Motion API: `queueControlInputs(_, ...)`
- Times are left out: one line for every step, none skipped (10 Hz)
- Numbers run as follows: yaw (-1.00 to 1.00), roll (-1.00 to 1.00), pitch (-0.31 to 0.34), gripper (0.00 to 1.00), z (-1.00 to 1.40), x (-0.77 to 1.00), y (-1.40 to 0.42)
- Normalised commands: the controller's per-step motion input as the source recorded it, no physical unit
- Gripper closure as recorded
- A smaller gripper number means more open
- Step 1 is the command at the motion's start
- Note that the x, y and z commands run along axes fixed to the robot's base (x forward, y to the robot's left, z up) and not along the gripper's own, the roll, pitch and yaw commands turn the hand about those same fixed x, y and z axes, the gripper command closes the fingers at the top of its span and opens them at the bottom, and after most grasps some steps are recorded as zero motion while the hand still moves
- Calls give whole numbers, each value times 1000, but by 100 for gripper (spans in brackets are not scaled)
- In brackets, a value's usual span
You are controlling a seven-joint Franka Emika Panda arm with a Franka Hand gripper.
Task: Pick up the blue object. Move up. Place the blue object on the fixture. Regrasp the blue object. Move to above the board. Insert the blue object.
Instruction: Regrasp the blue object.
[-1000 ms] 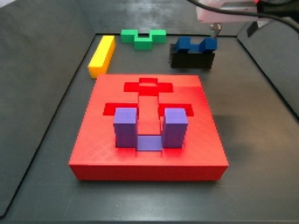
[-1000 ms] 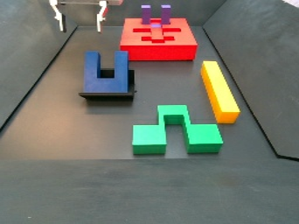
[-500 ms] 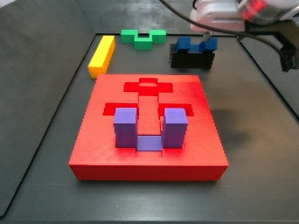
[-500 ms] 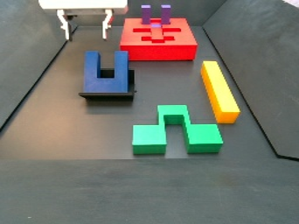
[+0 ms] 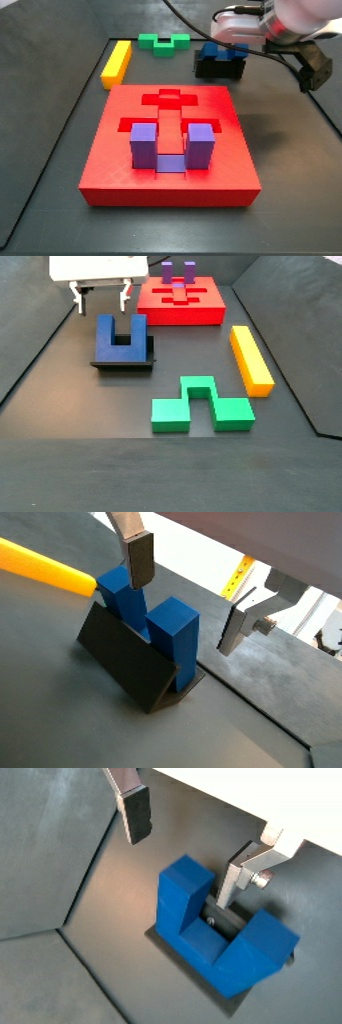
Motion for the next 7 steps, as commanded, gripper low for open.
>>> queueControlInputs(37,174,343,0,-146,451,54)
queueControlInputs(49,203,374,0,-106,569,31)
queueControlInputs(26,249,403,0,-94,826,0)
queueControlInputs(0,249,360,0,-134,806,0)
queueControlInputs(0,231,346,0,-149,777,20)
queueControlInputs(0,129,249,0,-131,743,0)
queueControlInputs(-14,-51,120,0,-83,720,0)
